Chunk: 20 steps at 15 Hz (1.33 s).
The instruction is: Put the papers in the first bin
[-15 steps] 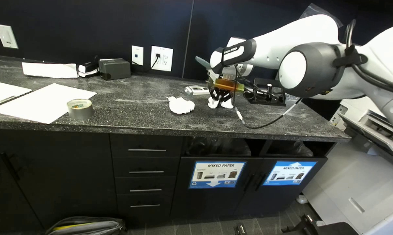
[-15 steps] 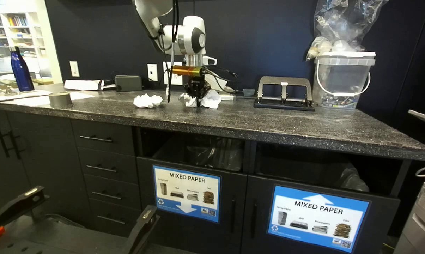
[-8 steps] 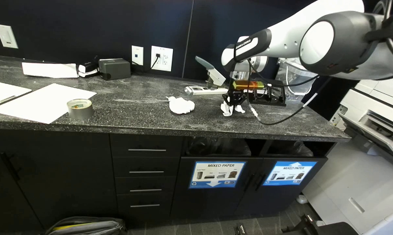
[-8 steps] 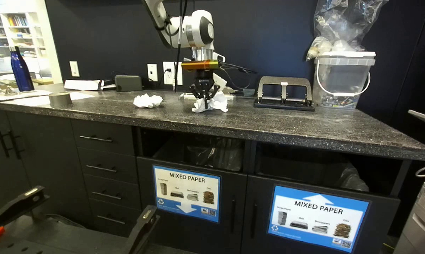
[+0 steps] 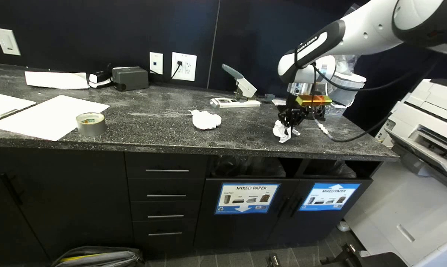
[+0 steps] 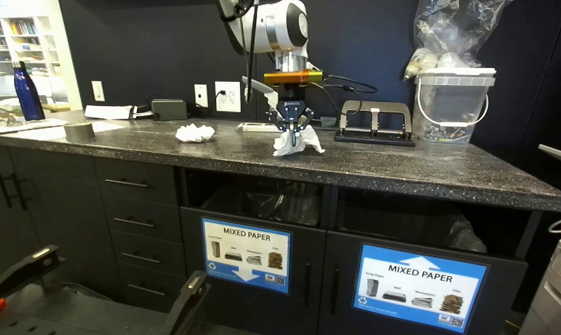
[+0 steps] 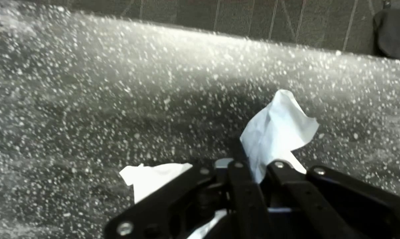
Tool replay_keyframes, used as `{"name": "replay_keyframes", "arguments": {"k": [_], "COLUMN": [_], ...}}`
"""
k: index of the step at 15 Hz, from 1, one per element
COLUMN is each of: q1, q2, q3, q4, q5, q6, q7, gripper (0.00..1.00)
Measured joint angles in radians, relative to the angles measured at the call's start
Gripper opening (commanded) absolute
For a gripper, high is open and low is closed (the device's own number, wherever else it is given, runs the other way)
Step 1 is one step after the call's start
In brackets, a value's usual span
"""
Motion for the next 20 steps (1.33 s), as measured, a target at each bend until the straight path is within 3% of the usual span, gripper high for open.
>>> {"name": "replay_keyframes", "arguments": {"k": [9,15,20], "q1": [-0.128,-0.228,-0.284], "q2": [-0.296,-0.5,-0.548], "q3": [-0.028,-0.096,-0.169], "q4": [-0.443,-0.748,-0.851], "q5": [-0.001,-0.001,0.0], "q6": [0.182,0.3,0.322], "q7": [-0.119,-0.268,-0.391], "gripper": [0.11,0.11,0.11]}}
